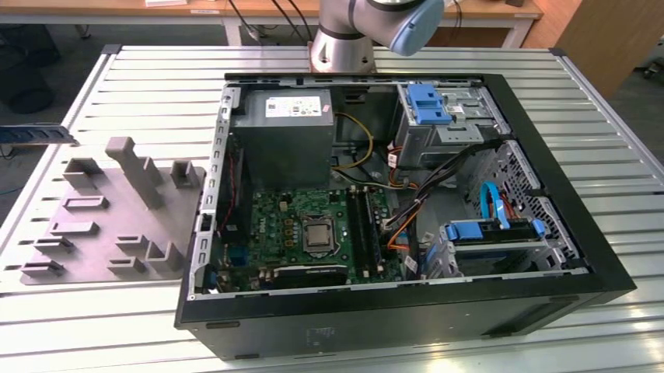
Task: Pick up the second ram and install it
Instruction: 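Pick up the second ram and move it above second insertion slot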
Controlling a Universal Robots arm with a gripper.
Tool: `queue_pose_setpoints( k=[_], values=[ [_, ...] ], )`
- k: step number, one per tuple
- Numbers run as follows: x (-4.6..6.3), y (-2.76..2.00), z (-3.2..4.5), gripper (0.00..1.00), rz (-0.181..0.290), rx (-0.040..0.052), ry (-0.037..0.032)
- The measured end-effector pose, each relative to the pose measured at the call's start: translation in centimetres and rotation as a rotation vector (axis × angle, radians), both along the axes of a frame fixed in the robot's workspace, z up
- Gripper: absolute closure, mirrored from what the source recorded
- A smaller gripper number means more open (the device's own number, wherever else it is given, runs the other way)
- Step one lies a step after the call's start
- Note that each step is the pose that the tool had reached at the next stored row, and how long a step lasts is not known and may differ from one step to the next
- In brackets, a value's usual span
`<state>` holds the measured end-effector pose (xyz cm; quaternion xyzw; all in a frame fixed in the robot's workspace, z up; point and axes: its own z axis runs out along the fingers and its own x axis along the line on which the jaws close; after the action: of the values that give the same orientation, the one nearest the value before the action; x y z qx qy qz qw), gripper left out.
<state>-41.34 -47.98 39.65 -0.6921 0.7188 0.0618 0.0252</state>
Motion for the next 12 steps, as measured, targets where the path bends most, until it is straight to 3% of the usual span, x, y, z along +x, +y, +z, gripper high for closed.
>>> queue_pose_setpoints(
  k=[12],
  values=[
    [1.9, 0.0, -0.01, 0.88, 0.0, 0.0001, -0.0001]
  ],
)
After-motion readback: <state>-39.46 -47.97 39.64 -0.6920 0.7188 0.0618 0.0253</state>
